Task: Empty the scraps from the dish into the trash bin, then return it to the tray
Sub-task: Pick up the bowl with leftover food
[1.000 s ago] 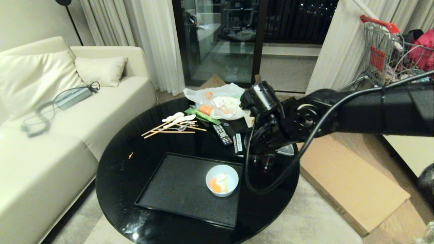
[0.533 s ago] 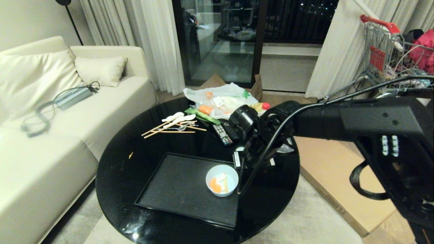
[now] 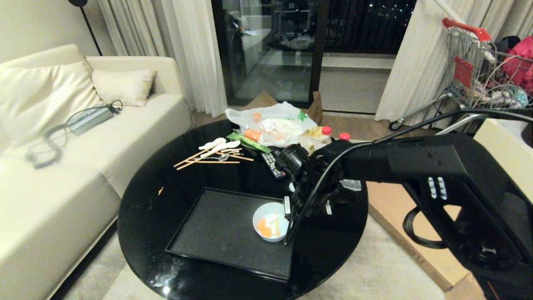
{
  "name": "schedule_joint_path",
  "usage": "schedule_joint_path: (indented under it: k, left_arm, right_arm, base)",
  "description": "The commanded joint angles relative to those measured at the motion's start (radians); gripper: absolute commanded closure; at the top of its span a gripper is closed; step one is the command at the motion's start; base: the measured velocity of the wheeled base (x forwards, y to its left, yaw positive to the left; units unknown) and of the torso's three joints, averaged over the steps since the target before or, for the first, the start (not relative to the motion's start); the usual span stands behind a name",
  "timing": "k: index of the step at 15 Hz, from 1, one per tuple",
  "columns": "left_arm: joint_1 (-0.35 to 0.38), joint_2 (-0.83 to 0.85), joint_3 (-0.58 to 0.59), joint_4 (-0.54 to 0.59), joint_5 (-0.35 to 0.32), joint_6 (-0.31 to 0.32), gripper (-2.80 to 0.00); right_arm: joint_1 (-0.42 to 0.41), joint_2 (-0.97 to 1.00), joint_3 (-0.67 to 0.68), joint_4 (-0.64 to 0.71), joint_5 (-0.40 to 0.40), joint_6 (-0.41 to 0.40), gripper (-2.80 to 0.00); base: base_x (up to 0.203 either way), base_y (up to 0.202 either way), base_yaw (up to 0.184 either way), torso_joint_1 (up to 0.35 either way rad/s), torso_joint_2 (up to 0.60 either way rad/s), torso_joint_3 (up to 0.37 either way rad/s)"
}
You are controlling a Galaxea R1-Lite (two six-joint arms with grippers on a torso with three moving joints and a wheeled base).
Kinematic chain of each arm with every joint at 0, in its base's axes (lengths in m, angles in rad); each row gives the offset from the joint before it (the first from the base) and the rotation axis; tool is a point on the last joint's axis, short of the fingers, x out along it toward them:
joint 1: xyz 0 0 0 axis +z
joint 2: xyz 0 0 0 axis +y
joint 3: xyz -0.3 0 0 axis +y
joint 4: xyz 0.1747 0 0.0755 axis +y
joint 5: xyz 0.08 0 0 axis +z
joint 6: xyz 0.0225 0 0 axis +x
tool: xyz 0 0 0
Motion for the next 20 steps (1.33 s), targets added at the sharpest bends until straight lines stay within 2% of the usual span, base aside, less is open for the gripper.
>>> schedule_joint_path:
  k: [1,7,10,20]
  left_arm:
    - [0.0,0.0,0.0,0.0,0.0,0.0,0.0]
    - [0.0,0.0,0.0,0.0,0.0,0.0,0.0]
    - [0.0,0.0,0.0,0.0,0.0,0.0,0.0]
    - [0.0,0.0,0.0,0.0,0.0,0.0,0.0]
  right_arm:
    - [0.002,0.032,0.0,-0.018,-0.018,0.004,-2.8]
    - [0.025,0.099,-0.001,-0.135,-0.048,0.002,-2.8]
    - [0.025,0.127,-0.002,-0.147,-0.086,-0.001,-2.8]
    - [0.025,0.175,-0.004,-0.216,-0.088,-0.009,-2.8]
  base:
    - [0.0,0.0,0.0,0.0,0.0,0.0]
    - [0.0,0.0,0.0,0.0,0.0,0.0]
    - [0.0,0.0,0.0,0.0,0.0,0.0]
    - [0.0,0.0,0.0,0.0,0.0,0.0]
